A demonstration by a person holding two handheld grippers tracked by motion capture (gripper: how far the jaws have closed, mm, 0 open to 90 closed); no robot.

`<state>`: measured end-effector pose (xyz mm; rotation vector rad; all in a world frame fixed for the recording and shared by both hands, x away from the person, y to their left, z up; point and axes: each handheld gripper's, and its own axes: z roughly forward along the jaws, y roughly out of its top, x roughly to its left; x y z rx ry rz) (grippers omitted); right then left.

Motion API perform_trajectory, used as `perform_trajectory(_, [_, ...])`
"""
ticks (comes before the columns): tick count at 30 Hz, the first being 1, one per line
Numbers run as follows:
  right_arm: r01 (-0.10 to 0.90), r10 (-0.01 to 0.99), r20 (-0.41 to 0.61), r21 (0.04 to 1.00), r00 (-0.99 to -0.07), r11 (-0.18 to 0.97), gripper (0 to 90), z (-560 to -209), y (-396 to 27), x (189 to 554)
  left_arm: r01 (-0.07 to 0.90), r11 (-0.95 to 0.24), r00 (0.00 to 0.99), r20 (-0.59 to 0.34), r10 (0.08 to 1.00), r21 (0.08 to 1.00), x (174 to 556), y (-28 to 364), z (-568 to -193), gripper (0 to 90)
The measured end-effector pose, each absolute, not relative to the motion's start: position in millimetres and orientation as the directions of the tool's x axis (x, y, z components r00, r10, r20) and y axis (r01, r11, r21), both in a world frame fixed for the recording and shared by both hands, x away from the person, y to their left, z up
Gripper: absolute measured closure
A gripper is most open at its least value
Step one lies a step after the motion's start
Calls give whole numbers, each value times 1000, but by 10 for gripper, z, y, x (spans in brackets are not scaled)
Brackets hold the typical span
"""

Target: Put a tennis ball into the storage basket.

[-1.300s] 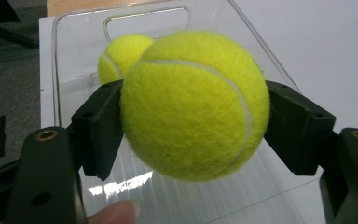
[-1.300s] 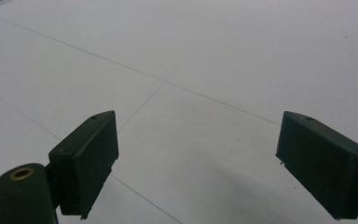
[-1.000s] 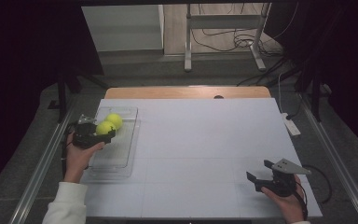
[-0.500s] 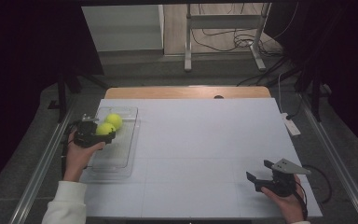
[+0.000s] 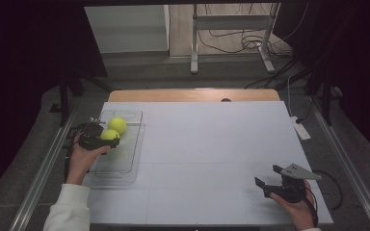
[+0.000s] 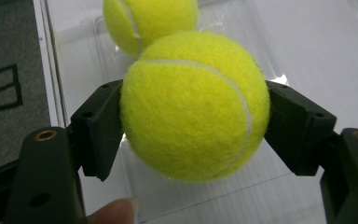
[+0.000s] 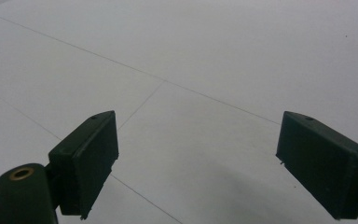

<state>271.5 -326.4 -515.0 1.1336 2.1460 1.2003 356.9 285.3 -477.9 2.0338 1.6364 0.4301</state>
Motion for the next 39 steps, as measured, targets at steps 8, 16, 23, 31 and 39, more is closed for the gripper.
perform_trajectory(8, [449, 820, 19, 844, -572, 293, 127, -5151, -3264, 2713, 823, -159, 226, -57, 973, 546, 3579, 2856, -4785, 263])
perform_trajectory(16, [447, 820, 20, 845, -573, 292, 127, -5148, -3263, 2711, 812, -182, 228, -14, 974, 554, 3573, 2811, -4782, 151])
perform_trajectory(23, [448, 820, 24, 846, -572, 288, 127, -5147, -3269, 2708, 794, -189, 238, -8, 971, 578, 3547, 2779, -4751, 133])
perform_trajectory(31, [448, 820, 24, 846, -572, 288, 127, -5150, -3271, 2713, 748, -176, 287, -73, 955, 640, 3469, 2769, -4651, 134])
perform_trajectory(39, [447, 820, 24, 848, -571, 286, 127, -5147, -3266, 2719, 725, -156, 310, -116, 944, 671, 3398, 2747, -4587, 131])
